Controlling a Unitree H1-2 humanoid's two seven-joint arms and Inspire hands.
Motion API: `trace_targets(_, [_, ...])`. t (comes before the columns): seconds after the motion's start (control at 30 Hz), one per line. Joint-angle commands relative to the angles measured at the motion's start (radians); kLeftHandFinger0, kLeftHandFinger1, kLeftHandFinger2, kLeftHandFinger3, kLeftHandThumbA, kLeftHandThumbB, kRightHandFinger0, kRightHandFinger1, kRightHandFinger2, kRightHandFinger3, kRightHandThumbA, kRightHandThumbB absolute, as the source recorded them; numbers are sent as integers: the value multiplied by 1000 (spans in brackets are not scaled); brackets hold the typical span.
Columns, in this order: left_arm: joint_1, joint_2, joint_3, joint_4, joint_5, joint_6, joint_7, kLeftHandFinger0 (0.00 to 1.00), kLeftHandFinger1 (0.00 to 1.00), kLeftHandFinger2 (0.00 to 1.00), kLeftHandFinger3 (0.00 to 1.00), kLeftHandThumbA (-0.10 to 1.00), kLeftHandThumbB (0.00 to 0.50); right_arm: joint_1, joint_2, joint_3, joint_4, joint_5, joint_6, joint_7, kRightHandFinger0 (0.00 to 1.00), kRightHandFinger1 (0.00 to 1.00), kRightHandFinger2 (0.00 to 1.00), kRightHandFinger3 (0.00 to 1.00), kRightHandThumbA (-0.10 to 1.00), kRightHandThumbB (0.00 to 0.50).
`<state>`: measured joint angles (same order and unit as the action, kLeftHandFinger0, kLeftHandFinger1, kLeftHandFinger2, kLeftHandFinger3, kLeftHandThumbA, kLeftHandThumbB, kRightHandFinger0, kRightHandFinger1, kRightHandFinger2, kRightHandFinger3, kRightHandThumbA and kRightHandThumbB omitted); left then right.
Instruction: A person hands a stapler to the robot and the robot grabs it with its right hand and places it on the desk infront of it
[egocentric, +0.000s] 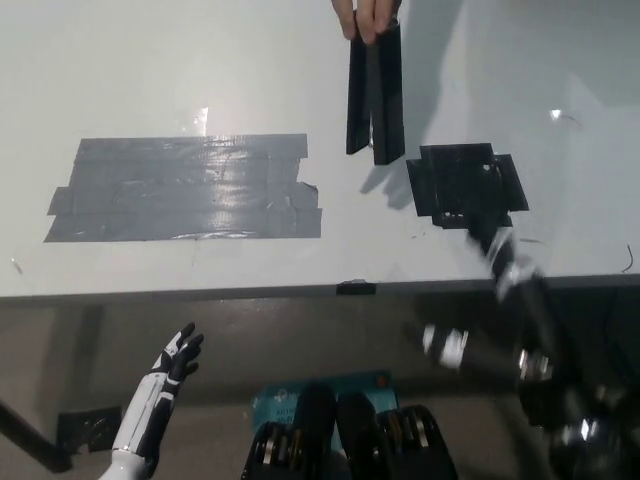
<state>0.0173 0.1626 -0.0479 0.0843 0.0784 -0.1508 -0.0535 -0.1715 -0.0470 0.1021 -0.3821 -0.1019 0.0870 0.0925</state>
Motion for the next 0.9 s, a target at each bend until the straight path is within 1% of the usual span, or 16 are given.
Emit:
trace_targets(0.0, [-17, 5, -1, -9, 4, -34, -8, 1000, 1000, 1000, 1000, 1000, 473, -147, 7, -55, 44, -14, 53, -47, 1000, 1000, 1000, 1000, 1000, 192])
trace_targets(0.07, [-18, 5, -1, -6, 6, -36, -6, 1000, 1000, 1000, 1000, 1000, 472, -216, 6, -76, 121, -15, 42, -61, 1000, 1000, 1000, 1000, 1000, 182])
trace_targets(0.13, [-19, 4, -1, -9, 4, -34, -7, 1000, 1000, 1000, 1000, 1000, 467, -279, 7, -93, 207, -23, 30, -80, 1000, 1000, 1000, 1000, 1000, 210])
trace_targets(0.17, [-19, 4, -2, -9, 5, -34, -7, 1000, 1000, 1000, 1000, 1000, 471, -303, 6, -99, 241, -26, 23, -86, 1000, 1000, 1000, 1000, 1000, 213])
trace_targets(0.23, [-19, 6, -4, -9, 7, -33, -10, 1000, 1000, 1000, 1000, 1000, 472, -369, -4, -107, 332, -46, 37, -104, 1000, 1000, 1000, 1000, 1000, 235])
trace_targets(0.37, [-22, 4, -4, -7, 7, -34, -8, 1000, 1000, 1000, 1000, 1000, 469, -473, -8, -127, 495, -28, 11, -122, 1000, 1000, 1000, 1000, 1000, 247])
trace_targets(0.43, [-22, 2, -3, -9, 2, -30, -9, 1000, 1000, 1000, 1000, 1000, 466, -517, -3, -132, 563, -23, 28, -125, 1000, 1000, 1000, 1000, 1000, 247])
trace_targets(0.57, [-20, 5, -4, -12, 14, -34, -4, 1000, 1000, 1000, 1000, 1000, 458, -581, 5, -134, 672, -15, 14, -132, 1000, 1000, 1000, 1000, 1000, 255])
trace_targets(0.6, [-20, 5, -4, -14, 16, -34, -3, 1000, 1000, 1000, 1000, 1000, 459, -602, 6, -131, 704, -16, 8, -133, 1000, 1000, 1000, 1000, 1000, 297])
trace_targets(0.63, [-20, 4, -4, -15, 15, -33, -3, 1000, 1000, 1000, 1000, 1000, 460, -622, 8, -129, 737, -14, 0, -133, 1000, 1000, 1000, 1000, 1000, 319])
trace_targets(0.67, [-20, 3, -3, -15, 9, -30, -6, 1000, 1000, 1000, 1000, 1000, 460, -633, 11, -128, 751, -10, 3, -130, 1000, 1000, 1000, 1000, 1000, 328])
trace_targets(0.73, [-17, 4, -3, -17, 14, -32, -4, 1000, 1000, 1000, 1000, 1000, 456, -646, 19, -125, 767, -4, 8, -127, 1000, 1000, 1000, 1000, 1000, 335])
trace_targets(0.87, [-20, 5, -7, -23, 30, -30, -1, 1000, 1000, 1000, 1000, 1000, 468, -676, 24, -119, 796, -8, -5, -128, 1000, 1000, 1000, 1000, 1000, 326])
